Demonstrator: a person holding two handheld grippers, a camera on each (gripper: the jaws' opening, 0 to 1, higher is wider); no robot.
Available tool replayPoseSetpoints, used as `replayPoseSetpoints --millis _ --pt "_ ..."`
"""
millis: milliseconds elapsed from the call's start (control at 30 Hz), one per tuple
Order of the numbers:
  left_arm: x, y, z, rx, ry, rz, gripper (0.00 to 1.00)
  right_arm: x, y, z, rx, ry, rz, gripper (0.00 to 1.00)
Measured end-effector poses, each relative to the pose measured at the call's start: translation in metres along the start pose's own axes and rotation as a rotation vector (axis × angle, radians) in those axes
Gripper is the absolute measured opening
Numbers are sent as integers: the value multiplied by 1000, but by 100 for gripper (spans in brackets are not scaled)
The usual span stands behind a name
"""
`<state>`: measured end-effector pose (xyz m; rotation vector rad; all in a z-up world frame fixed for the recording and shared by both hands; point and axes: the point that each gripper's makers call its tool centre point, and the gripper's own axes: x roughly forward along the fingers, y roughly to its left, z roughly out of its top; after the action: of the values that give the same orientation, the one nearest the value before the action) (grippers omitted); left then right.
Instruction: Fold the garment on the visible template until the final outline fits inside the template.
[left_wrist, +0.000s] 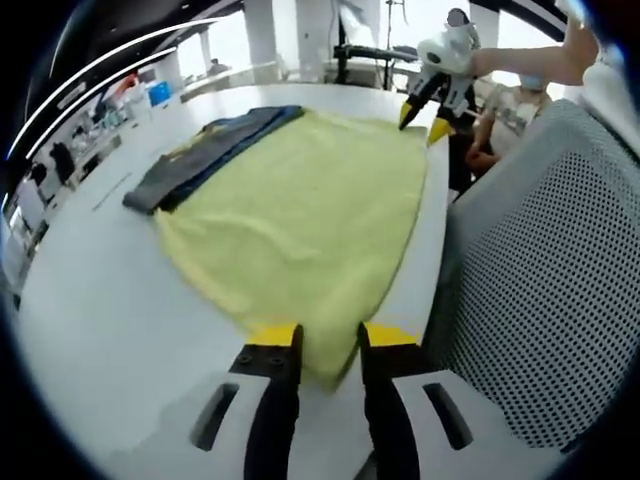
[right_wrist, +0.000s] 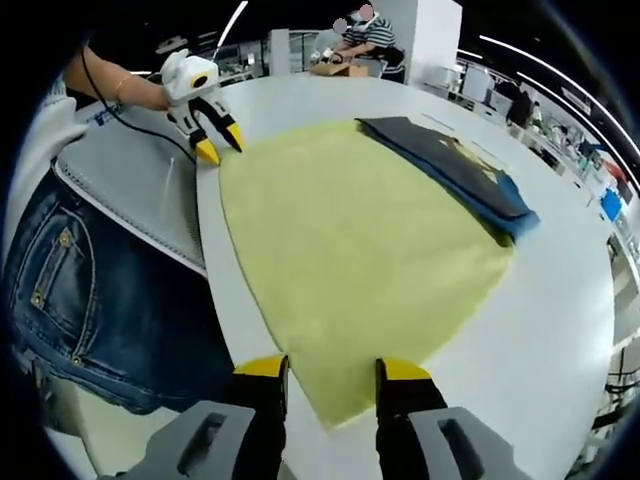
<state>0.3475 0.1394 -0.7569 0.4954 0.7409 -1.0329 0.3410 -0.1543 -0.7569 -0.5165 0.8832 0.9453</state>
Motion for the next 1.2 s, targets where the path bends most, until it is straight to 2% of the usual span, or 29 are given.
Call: replayPoseSetpoints --millis 100,200,267,533,667,867,1200 --pt "1 3 0 2 13 13 8 -1 -4 -2 -2 9 -6 17" --pt "2 10 1 -13 16 29 4 -1 -10 -2 -10 14 -24 6" --pt "3 11 2 -10 16 35 3 -1 -13 -2 -9 14 -27 3" --pt "1 13 1 6 41 48 0 0 -13 -1 -18 22 -30 0" --pt "-4 9 -2 -3 33 43 0 -2 -11 -2 -12 19 -34 0" --pt "-11 4 -3 -36 22 40 0 -6 -2 -2 2 3 -16 0" --pt "-24 -5 -5 -43 19 58 0 -11 17 -3 15 -6 -2 0"
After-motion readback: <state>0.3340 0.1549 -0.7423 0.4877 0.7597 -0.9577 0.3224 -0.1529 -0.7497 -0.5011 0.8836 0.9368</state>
